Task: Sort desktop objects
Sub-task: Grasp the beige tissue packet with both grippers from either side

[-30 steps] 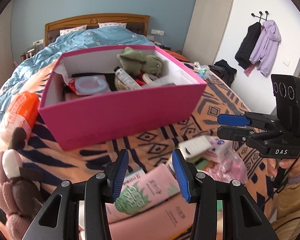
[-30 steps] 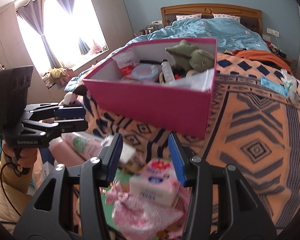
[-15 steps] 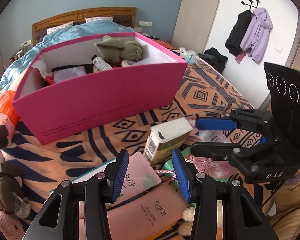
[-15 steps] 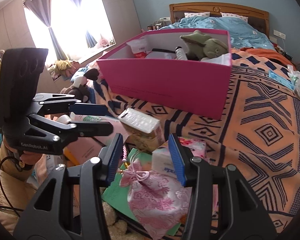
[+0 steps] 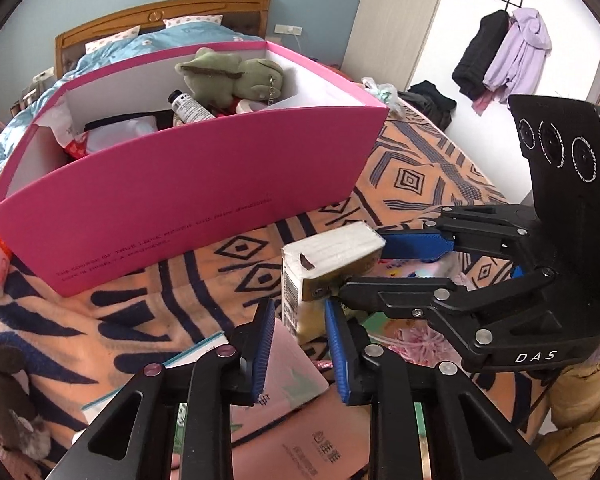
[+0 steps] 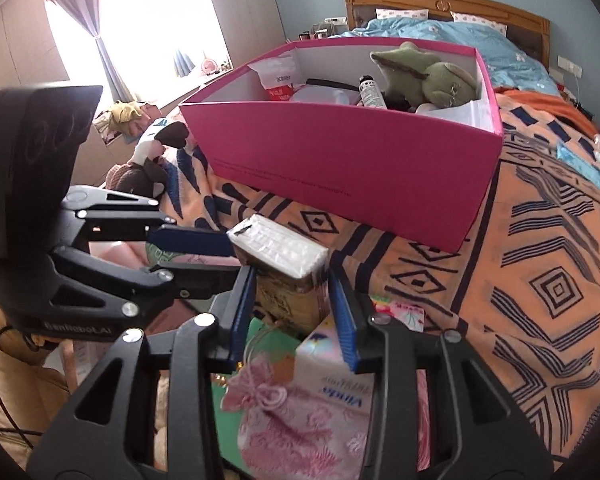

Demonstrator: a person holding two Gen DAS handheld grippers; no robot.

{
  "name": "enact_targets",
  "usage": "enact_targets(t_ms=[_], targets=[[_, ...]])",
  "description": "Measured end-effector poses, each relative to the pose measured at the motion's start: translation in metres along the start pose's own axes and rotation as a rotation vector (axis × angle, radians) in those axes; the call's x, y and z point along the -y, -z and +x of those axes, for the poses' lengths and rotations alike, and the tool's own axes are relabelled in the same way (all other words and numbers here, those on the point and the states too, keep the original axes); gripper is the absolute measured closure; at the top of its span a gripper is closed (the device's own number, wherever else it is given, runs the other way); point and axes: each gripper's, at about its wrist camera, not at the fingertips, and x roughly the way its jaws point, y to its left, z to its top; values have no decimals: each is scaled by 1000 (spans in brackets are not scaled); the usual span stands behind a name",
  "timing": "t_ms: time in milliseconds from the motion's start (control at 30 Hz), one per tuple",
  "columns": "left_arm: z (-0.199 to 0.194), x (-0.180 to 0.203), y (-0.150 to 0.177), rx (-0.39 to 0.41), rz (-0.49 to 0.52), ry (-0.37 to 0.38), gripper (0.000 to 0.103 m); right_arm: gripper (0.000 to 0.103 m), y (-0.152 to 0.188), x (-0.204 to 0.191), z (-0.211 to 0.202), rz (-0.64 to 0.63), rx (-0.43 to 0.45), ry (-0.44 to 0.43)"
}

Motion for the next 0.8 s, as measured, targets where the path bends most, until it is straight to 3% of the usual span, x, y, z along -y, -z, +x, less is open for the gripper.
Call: enact_targets(t_ms=[433, 800], targets=[[25, -14, -10, -103, -33, 26, 78, 63, -11, 25, 25, 106, -63, -57], [34, -13, -15, -135, -49, 32, 78, 63, -14, 35, 38, 147, -115, -41]])
